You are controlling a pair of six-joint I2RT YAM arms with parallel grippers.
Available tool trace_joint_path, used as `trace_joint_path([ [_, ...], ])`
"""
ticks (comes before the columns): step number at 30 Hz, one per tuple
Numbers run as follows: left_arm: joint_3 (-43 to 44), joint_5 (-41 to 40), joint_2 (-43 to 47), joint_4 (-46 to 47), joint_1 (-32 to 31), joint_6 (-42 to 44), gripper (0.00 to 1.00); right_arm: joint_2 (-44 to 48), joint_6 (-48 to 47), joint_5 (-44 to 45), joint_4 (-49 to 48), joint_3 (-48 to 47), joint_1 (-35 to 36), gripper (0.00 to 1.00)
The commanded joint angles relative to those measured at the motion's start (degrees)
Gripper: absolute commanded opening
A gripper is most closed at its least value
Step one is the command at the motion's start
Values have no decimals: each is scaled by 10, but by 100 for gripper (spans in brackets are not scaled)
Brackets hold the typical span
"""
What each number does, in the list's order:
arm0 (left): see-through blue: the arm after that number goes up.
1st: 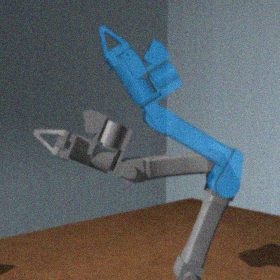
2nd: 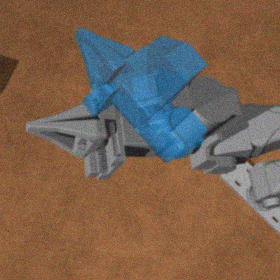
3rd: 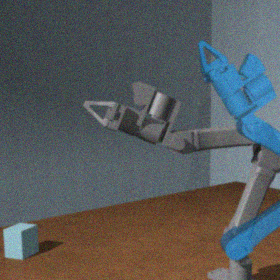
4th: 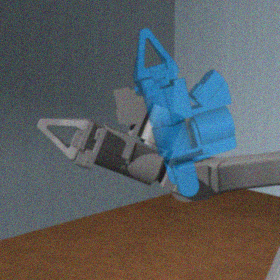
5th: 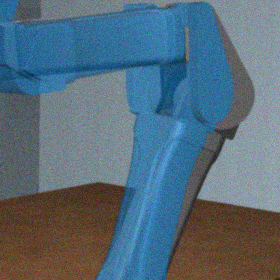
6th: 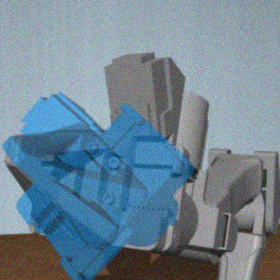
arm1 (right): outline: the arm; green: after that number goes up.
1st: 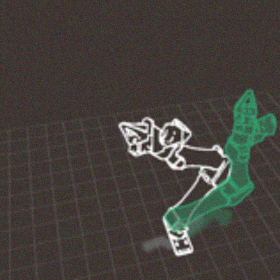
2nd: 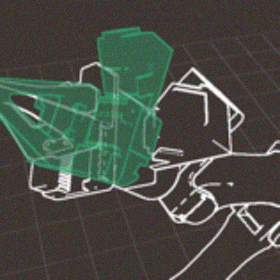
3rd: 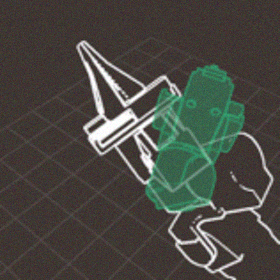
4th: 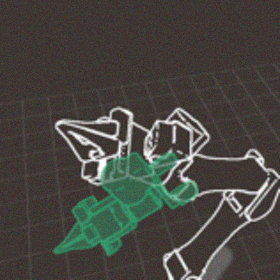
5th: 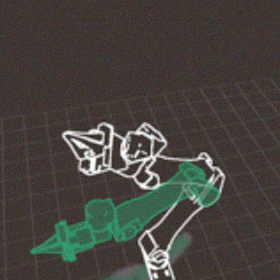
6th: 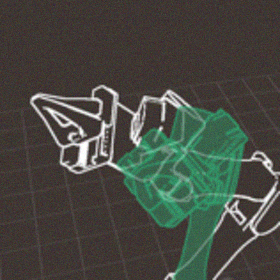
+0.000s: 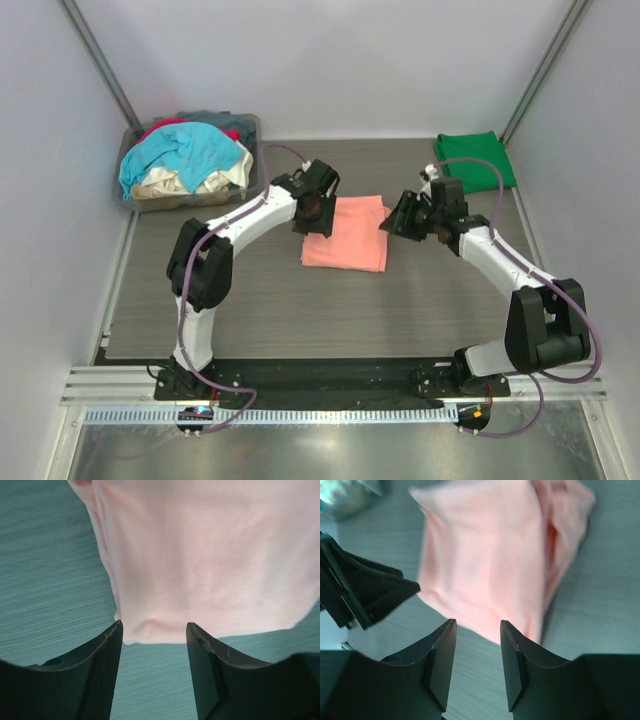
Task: Fold and stack the t-shirts
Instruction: Fold the tshirt
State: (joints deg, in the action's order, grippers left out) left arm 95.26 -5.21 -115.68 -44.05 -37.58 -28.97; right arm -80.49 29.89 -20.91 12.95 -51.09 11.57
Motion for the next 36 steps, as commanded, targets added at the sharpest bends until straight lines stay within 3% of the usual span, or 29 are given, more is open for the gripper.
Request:
trace_joint_path([
  [1,69,-28,49,-34,5,32,56,-15,-6,-11,1,-83,4,47],
  [9,145,48,-35,-7,74,8,58,-240,-10,-50,-27,-251,3,47],
  [15,179,97,-116,27,105,1,56,-334,-17,-38,-40,-265,-30,45],
  [21,223,122,-195,38,112,8,55,-419,-15,-115,-46,-281,-64,45],
  [24,256,120,-222,7,117,6,53,-425,-9,-140,-46,-284,-64,47],
  [28,225,87,-170,5,117,7,54,-373,-15,-164,-43,-284,-65,59],
  [30,216,66,-127,-6,117,11,58,-332,-20,-166,-38,-291,-64,70],
  [36,271,28,-36,-96,117,32,61,-239,-19,-142,-21,-280,-74,85],
])
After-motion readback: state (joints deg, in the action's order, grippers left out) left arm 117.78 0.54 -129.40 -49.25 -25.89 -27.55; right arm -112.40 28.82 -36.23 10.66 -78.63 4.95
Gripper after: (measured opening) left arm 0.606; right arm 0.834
